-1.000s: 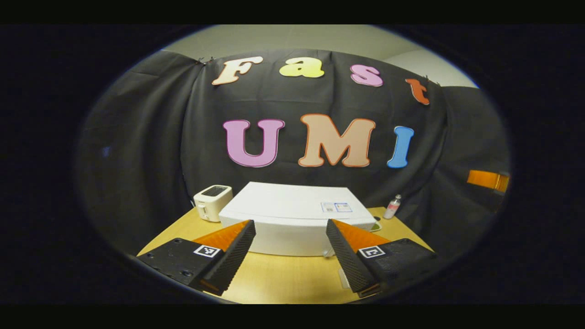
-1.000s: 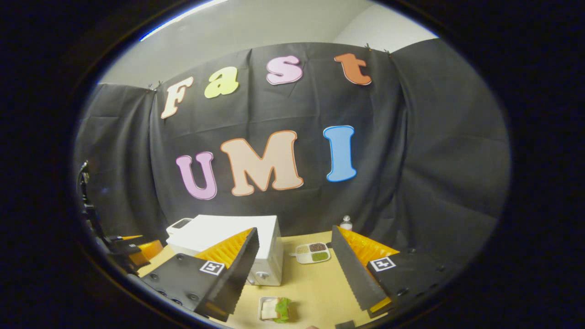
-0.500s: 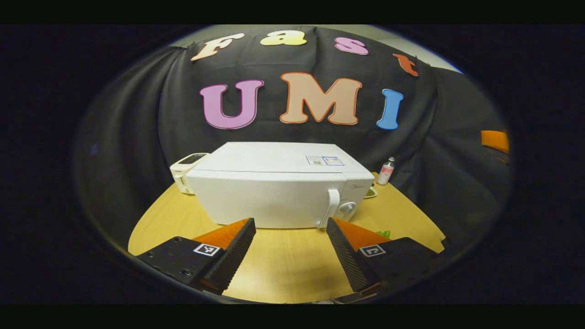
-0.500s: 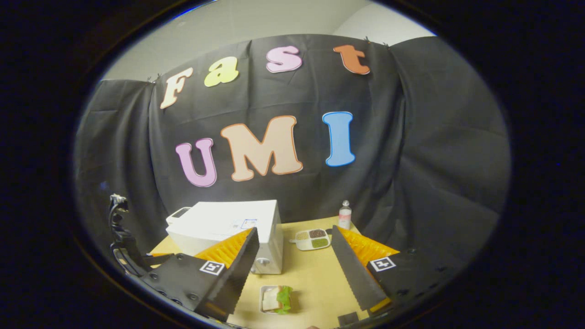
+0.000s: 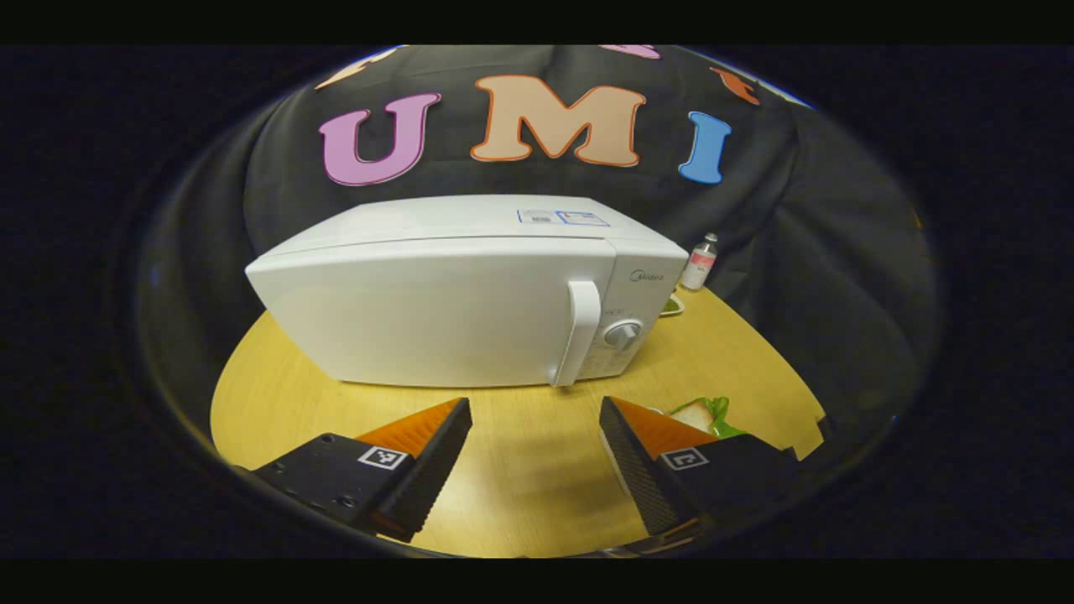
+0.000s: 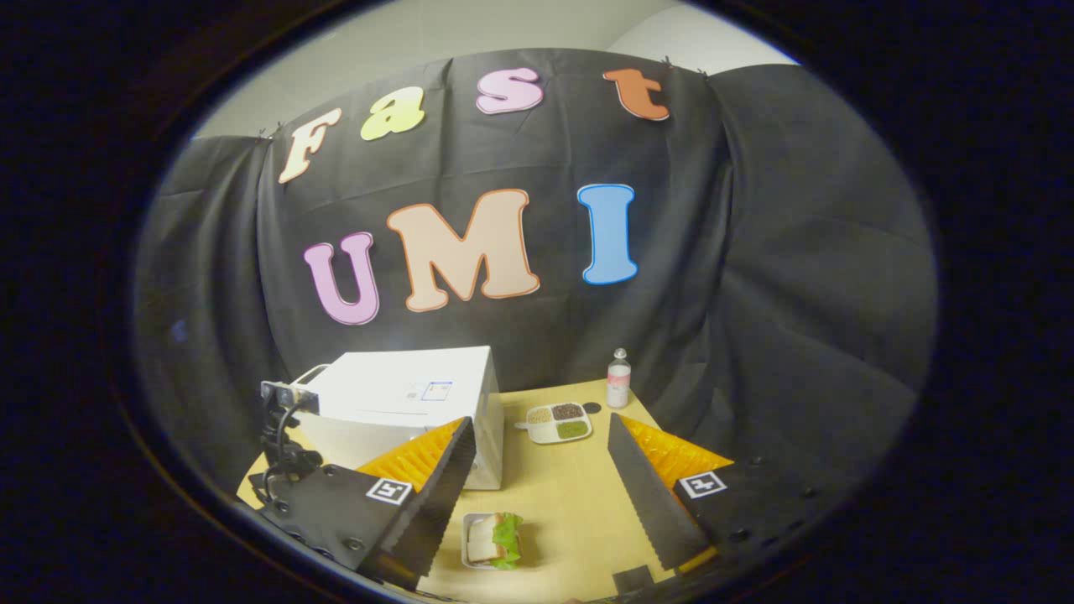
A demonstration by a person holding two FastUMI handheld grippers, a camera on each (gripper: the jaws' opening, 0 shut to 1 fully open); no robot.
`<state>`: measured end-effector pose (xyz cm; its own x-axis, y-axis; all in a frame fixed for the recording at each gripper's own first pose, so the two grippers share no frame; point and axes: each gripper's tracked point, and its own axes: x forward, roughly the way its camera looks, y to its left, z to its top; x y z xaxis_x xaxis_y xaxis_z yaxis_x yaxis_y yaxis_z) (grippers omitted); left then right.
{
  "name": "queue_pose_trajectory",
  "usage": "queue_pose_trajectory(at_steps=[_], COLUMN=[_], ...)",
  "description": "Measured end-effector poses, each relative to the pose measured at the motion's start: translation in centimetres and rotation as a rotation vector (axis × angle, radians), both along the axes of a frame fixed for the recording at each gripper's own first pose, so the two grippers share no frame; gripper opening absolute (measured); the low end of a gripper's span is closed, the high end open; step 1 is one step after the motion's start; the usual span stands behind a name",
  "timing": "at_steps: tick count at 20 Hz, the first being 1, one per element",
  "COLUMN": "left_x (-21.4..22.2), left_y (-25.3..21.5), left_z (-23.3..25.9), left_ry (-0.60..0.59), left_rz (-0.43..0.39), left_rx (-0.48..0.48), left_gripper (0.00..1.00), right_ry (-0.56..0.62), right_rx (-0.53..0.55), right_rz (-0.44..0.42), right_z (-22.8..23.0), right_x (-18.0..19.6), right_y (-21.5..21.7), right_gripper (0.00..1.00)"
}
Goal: Open the microwave oven with the left hand, put the food in, and close the microwave oven.
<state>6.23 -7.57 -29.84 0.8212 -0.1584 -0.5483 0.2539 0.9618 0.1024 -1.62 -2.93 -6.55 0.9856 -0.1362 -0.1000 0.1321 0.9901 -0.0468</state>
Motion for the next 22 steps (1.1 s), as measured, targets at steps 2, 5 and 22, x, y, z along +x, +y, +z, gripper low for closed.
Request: queue_pose_trajectory(at_steps=[2, 5, 22], left_x=[0.8, 2.7, 8.2], left_y=[-0.8, -1.6, -4.4], left_z=[-1.4, -2.4, -2.5], left_ry=[0.034, 0.043, 0.006], left_rz=[-0.006, 0.006, 0.063], left_rx=[-0.022, -0.032, -0.052], left_gripper=[0.94, 0.91, 0.36], right_ry=[0.010, 0.028, 0.118], right_rx=[-0.001, -0.006, 0.015], right_rz=[-0.013, -0.028, 0.044], right_z=[-0.5, -1.3, -3.4], right_x=[0.2, 0.3, 2.7], right_y=[-0.6, -1.5, -2.5], right_gripper=[0.92, 0.99, 0.92])
